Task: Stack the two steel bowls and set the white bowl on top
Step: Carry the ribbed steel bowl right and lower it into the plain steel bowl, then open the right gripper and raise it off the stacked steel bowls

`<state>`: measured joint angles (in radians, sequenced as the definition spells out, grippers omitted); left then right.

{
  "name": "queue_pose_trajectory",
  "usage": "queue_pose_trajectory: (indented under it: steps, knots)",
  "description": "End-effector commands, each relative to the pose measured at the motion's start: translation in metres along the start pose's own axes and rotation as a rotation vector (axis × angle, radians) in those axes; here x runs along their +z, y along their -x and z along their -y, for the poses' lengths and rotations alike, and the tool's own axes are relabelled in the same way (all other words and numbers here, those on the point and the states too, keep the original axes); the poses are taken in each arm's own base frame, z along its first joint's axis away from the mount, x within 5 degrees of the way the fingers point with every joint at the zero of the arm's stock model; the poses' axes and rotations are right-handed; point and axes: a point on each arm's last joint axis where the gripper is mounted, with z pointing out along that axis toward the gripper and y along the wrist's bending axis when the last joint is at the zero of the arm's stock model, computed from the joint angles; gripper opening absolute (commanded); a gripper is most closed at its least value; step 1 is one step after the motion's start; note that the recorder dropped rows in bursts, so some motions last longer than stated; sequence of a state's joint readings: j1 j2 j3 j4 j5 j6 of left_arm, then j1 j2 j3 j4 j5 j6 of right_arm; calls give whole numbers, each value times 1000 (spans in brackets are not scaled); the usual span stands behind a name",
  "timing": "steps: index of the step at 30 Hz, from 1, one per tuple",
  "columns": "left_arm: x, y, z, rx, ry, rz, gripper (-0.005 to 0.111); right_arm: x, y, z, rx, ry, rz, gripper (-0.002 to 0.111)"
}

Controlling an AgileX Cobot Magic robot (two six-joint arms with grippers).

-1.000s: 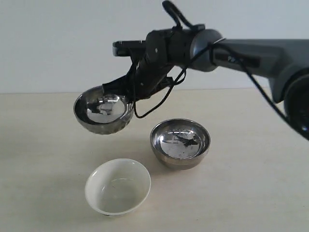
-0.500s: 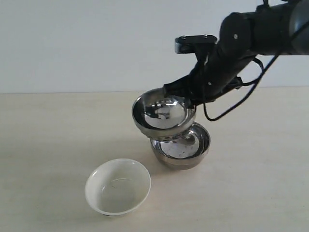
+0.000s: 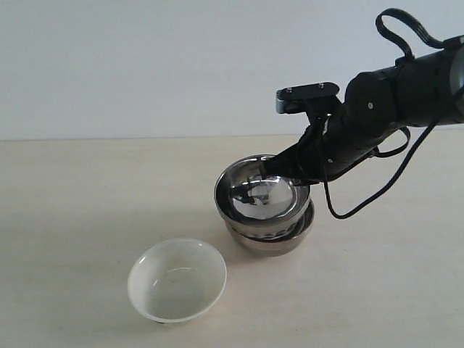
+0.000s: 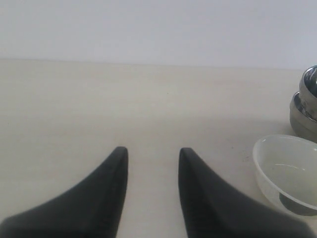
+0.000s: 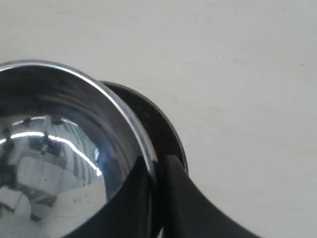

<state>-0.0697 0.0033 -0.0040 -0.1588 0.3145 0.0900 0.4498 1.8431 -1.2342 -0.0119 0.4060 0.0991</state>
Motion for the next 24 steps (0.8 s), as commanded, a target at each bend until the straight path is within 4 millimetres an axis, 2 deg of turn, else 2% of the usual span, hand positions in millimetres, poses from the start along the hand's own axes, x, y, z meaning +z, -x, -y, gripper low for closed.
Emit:
queue_pose_trajectory:
  steps: [1,2,5,11,13,18,21,24]
  knots:
    - [0,-1,0,3,2,-1,32,-5,2,1,-18,-11,26,0]
    - [0,-1,0,3,2,-1,32,-4,2,1,-19,-11,24,0]
    - [0,-1,0,3,2,-1,32,15,-6,5,-33,-39,-16,0]
    - [0,-1,0,3,2,-1,32,15,-3,5,-23,-39,19,0]
    - [0,-1,0,3,2,-1,32,15,-3,5,-23,-39,19,5]
    - [0,-1,0,3,2,-1,32,15,-4,5,-23,-41,8,43]
    - [0,-1,0,3,2,-1,32,11,2,5,-28,-42,20,46]
    - [0,-1,0,3,2,-1,32,-7,13,4,-29,-39,73,45]
